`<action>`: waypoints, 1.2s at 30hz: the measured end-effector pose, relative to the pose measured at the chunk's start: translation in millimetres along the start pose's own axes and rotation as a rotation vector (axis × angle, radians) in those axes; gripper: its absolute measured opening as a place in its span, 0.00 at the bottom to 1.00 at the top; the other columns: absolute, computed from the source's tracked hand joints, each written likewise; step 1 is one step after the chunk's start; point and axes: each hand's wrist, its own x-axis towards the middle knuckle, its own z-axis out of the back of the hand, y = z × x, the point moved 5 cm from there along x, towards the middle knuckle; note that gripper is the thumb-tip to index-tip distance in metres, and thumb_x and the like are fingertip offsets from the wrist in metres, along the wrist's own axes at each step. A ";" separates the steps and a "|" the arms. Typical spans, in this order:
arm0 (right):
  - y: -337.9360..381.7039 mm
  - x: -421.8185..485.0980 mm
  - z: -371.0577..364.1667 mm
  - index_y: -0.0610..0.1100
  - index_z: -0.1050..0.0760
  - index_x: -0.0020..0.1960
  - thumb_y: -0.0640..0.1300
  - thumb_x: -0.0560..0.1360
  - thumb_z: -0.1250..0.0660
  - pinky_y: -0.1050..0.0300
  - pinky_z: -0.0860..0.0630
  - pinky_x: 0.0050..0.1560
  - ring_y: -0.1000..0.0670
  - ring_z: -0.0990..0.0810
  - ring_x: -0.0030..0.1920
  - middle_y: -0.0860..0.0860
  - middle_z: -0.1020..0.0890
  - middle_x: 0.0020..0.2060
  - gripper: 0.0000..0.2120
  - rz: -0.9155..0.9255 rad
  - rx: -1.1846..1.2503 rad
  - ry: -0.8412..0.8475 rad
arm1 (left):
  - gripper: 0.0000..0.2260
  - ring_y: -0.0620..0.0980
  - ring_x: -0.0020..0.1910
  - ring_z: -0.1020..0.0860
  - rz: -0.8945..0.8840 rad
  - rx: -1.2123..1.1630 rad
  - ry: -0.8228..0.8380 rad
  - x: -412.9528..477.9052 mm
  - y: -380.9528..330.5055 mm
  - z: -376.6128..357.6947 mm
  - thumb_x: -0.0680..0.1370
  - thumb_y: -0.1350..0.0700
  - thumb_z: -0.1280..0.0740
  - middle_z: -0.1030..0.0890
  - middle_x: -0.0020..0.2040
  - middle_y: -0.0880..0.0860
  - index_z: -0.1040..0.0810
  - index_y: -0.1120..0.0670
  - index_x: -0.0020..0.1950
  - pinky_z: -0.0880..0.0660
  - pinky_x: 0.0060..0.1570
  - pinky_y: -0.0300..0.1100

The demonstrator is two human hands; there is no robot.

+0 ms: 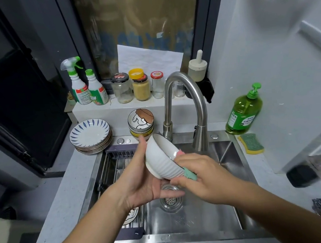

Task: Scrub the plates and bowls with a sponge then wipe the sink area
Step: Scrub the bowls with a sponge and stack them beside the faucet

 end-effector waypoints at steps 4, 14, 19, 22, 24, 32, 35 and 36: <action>-5.6 -4.8 -6.7 0.44 0.22 0.51 0.52 0.79 0.34 0.45 0.24 0.45 0.50 0.22 0.45 0.52 0.22 0.44 0.11 -0.066 0.081 0.108 | 0.47 0.66 0.59 0.18 -0.149 -0.046 -0.083 -2.5 1.9 6.9 0.57 0.37 0.16 0.20 0.65 0.68 0.21 0.63 0.67 0.19 0.56 0.63; -2.7 3.4 -2.7 0.46 0.20 0.62 0.60 0.77 0.33 0.54 0.44 0.79 0.54 0.25 0.67 0.52 0.19 0.61 0.22 0.043 -0.029 0.119 | 0.39 0.66 0.59 0.18 -0.084 -0.130 -0.065 -3.6 -3.3 4.7 0.70 0.32 0.28 0.20 0.66 0.65 0.20 0.61 0.68 0.21 0.58 0.65; -4.9 0.1 -8.7 0.46 0.19 0.45 0.50 0.73 0.29 0.55 0.24 0.43 0.53 0.21 0.40 0.52 0.19 0.38 0.07 -0.281 0.459 -0.021 | 0.35 0.62 0.53 0.16 -0.129 -0.074 -0.222 0.5 -3.6 12.0 0.74 0.38 0.33 0.18 0.62 0.67 0.23 0.64 0.69 0.16 0.50 0.58; -4.9 1.3 -9.2 0.46 0.17 0.46 0.47 0.71 0.28 0.62 0.26 0.40 0.57 0.22 0.38 0.52 0.17 0.36 0.06 -0.380 0.679 -0.139 | 0.29 0.60 0.49 0.15 -0.130 -0.025 -0.259 1.0 1.4 8.0 0.73 0.39 0.33 0.15 0.56 0.65 0.20 0.62 0.63 0.18 0.52 0.58; -7.5 1.3 -11.0 0.42 0.17 0.53 0.44 0.71 0.26 0.62 0.22 0.43 0.54 0.17 0.43 0.46 0.13 0.44 0.11 -0.458 0.858 -0.210 | 0.28 0.59 0.51 0.15 -0.129 -0.003 -0.289 1.0 4.9 8.9 0.73 0.41 0.32 0.15 0.59 0.63 0.20 0.59 0.65 0.18 0.54 0.58; -7.5 -2.8 -4.7 0.47 0.19 0.57 0.34 0.72 0.25 0.54 0.18 0.52 0.49 0.14 0.52 0.49 0.13 0.49 0.16 -0.537 0.836 -0.346 | 0.28 0.62 0.62 0.18 -0.117 0.027 -0.291 2.1 11.8 1.5 0.73 0.41 0.27 0.17 0.63 0.59 0.23 0.51 0.71 0.18 0.55 0.59; -13.5 -3.1 3.6 0.42 0.20 0.59 0.33 0.73 0.26 0.57 0.18 0.46 0.47 0.14 0.51 0.46 0.13 0.51 0.16 -0.543 0.933 -0.375 | 0.38 0.65 0.61 0.18 -0.092 0.048 -0.241 0.6 10.4 4.7 0.68 0.35 0.22 0.20 0.67 0.62 0.25 0.52 0.72 0.18 0.54 0.63; -17.1 -2.7 5.7 0.41 0.21 0.60 0.34 0.73 0.26 0.57 0.19 0.44 0.47 0.14 0.51 0.45 0.13 0.51 0.17 -0.553 1.009 -0.374 | 0.41 0.66 0.62 0.19 -0.108 0.061 -0.204 -0.5 8.8 7.9 0.65 0.37 0.20 0.22 0.69 0.63 0.26 0.52 0.73 0.20 0.56 0.67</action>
